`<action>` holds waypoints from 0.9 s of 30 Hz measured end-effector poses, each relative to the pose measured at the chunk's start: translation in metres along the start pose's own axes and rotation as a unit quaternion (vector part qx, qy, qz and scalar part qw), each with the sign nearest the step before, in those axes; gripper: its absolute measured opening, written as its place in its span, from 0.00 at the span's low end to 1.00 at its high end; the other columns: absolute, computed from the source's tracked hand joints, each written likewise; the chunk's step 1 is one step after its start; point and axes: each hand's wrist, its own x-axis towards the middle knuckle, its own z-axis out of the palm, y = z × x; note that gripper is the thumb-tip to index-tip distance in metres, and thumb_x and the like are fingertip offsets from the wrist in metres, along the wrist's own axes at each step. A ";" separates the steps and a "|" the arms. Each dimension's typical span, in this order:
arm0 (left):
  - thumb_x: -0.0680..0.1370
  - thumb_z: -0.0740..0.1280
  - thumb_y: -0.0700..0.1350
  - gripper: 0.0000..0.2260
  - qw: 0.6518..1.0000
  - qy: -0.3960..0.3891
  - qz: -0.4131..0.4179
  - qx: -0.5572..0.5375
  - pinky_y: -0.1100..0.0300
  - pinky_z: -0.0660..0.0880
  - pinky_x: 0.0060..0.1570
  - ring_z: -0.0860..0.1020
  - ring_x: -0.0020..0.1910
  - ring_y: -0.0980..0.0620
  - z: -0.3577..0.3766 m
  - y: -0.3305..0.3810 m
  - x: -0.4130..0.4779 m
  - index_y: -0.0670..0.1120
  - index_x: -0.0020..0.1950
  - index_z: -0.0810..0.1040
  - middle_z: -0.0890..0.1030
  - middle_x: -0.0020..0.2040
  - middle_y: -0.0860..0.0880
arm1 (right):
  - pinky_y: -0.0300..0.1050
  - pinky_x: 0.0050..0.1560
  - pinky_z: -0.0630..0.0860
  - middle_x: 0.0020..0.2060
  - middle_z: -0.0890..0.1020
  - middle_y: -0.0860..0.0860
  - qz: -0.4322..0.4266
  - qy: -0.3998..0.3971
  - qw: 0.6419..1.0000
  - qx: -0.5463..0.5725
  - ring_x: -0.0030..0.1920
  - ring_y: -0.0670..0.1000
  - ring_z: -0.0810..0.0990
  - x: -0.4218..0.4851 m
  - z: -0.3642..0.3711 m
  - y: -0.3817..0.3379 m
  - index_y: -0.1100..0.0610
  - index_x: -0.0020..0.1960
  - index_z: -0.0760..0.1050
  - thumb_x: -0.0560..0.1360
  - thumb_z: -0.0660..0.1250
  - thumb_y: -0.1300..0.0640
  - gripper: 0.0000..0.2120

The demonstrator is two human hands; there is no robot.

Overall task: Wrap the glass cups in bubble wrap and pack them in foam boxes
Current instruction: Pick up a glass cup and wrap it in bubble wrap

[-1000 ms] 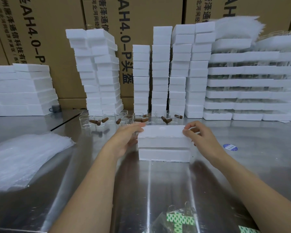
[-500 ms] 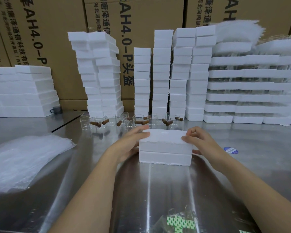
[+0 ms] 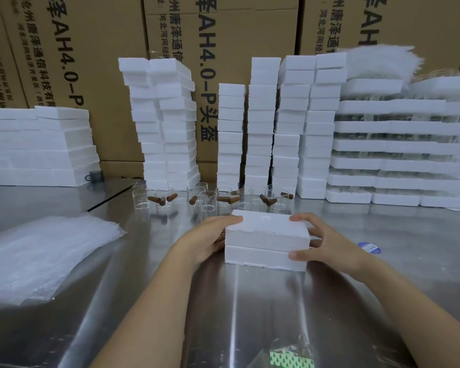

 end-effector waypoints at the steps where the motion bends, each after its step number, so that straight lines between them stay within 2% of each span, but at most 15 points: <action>1: 0.82 0.73 0.48 0.10 1.000 0.003 -0.001 -0.006 0.65 0.79 0.41 0.85 0.40 0.57 0.000 0.000 0.000 0.46 0.60 0.87 0.89 0.50 0.50 | 0.40 0.51 0.82 0.61 0.83 0.53 -0.010 0.014 1.000 -0.009 0.52 0.50 0.87 0.000 0.001 -0.001 0.39 0.66 0.73 0.67 0.84 0.61 0.35; 3: 0.81 0.74 0.49 0.09 1.000 0.012 -0.005 -0.012 0.66 0.78 0.37 0.85 0.37 0.57 0.002 -0.001 -0.001 0.46 0.57 0.87 0.89 0.47 0.50 | 0.38 0.48 0.82 0.59 0.82 0.55 -0.030 0.034 0.999 -0.015 0.50 0.50 0.87 0.001 0.004 -0.002 0.41 0.65 0.74 0.66 0.85 0.62 0.35; 4: 0.80 0.75 0.50 0.10 1.000 0.016 -0.006 -0.013 0.64 0.79 0.39 0.85 0.39 0.56 0.003 0.000 0.000 0.47 0.58 0.87 0.89 0.48 0.48 | 0.39 0.47 0.82 0.58 0.82 0.55 -0.040 0.041 0.998 -0.016 0.50 0.49 0.87 0.001 0.005 -0.003 0.40 0.65 0.75 0.66 0.85 0.61 0.35; 7: 0.71 0.80 0.57 0.24 0.998 0.012 -0.013 -0.052 0.49 0.85 0.54 0.86 0.53 0.47 0.004 0.005 0.000 0.48 0.64 0.86 0.88 0.57 0.43 | 0.40 0.46 0.83 0.58 0.83 0.53 -0.076 0.076 0.994 -0.002 0.50 0.48 0.87 0.002 0.005 -0.007 0.40 0.65 0.76 0.65 0.86 0.60 0.35; 9: 0.67 0.82 0.58 0.30 0.997 -0.004 -0.015 -0.081 0.42 0.85 0.54 0.86 0.59 0.42 0.005 0.011 -0.003 0.49 0.66 0.84 0.88 0.59 0.43 | 0.36 0.47 0.81 0.58 0.83 0.52 -0.109 0.102 0.989 0.004 0.50 0.47 0.86 0.003 0.005 -0.010 0.40 0.66 0.75 0.64 0.86 0.59 0.36; 12: 0.63 0.82 0.58 0.34 0.993 0.037 0.002 -0.111 0.43 0.85 0.50 0.85 0.60 0.40 0.009 0.018 -0.005 0.49 0.67 0.83 0.88 0.58 0.43 | 0.38 0.52 0.82 0.61 0.81 0.46 -0.137 0.097 0.985 -0.028 0.55 0.45 0.84 0.003 0.009 -0.014 0.37 0.68 0.73 0.64 0.86 0.52 0.38; 15: 0.70 0.80 0.57 0.29 0.985 0.094 0.005 -0.144 0.43 0.85 0.47 0.85 0.60 0.39 0.014 0.019 -0.006 0.49 0.68 0.81 0.86 0.61 0.42 | 0.36 0.56 0.80 0.63 0.78 0.36 -0.158 0.100 0.980 -0.074 0.59 0.42 0.81 0.002 0.016 -0.015 0.36 0.71 0.71 0.64 0.86 0.49 0.41; 18: 0.74 0.78 0.60 0.25 0.971 0.125 0.033 -0.200 0.43 0.86 0.48 0.86 0.58 0.41 0.020 0.021 -0.007 0.51 0.67 0.80 0.87 0.61 0.43 | 0.36 0.58 0.79 0.65 0.77 0.36 -0.203 0.170 0.958 -0.114 0.62 0.42 0.79 0.004 0.026 -0.019 0.37 0.71 0.71 0.64 0.86 0.50 0.41; 21: 0.70 0.82 0.59 0.28 0.963 0.111 0.038 -0.243 0.39 0.86 0.52 0.88 0.55 0.40 0.037 0.023 -0.010 0.53 0.66 0.79 0.89 0.58 0.45 | 0.37 0.60 0.76 0.65 0.74 0.33 -0.246 0.220 0.933 -0.145 0.66 0.41 0.76 0.009 0.033 -0.024 0.36 0.71 0.71 0.63 0.85 0.50 0.41; 23: 0.69 0.84 0.55 0.29 0.961 0.107 0.046 -0.252 0.37 0.86 0.48 0.87 0.57 0.38 0.048 0.022 -0.011 0.55 0.67 0.78 0.87 0.60 0.44 | 0.37 0.61 0.74 0.66 0.72 0.32 -0.241 0.220 0.934 -0.144 0.66 0.39 0.74 0.013 0.034 -0.025 0.36 0.72 0.70 0.62 0.85 0.45 0.43; 25: 0.69 0.84 0.52 0.27 0.955 0.145 0.069 -0.248 0.40 0.86 0.43 0.87 0.57 0.39 0.052 0.025 -0.012 0.58 0.64 0.77 0.87 0.60 0.45 | 0.36 0.61 0.74 0.66 0.70 0.30 -0.224 0.211 0.944 -0.119 0.64 0.35 0.75 0.019 0.032 -0.027 0.35 0.72 0.69 0.60 0.84 0.38 0.44; 27: 0.69 0.84 0.51 0.28 0.950 0.166 0.091 -0.250 0.43 0.86 0.43 0.87 0.57 0.41 0.051 0.034 -0.011 0.59 0.65 0.76 0.87 0.60 0.46 | 0.37 0.59 0.76 0.65 0.73 0.32 -0.212 0.211 0.949 -0.099 0.61 0.36 0.77 0.029 0.031 -0.031 0.34 0.71 0.69 0.60 0.81 0.35 0.42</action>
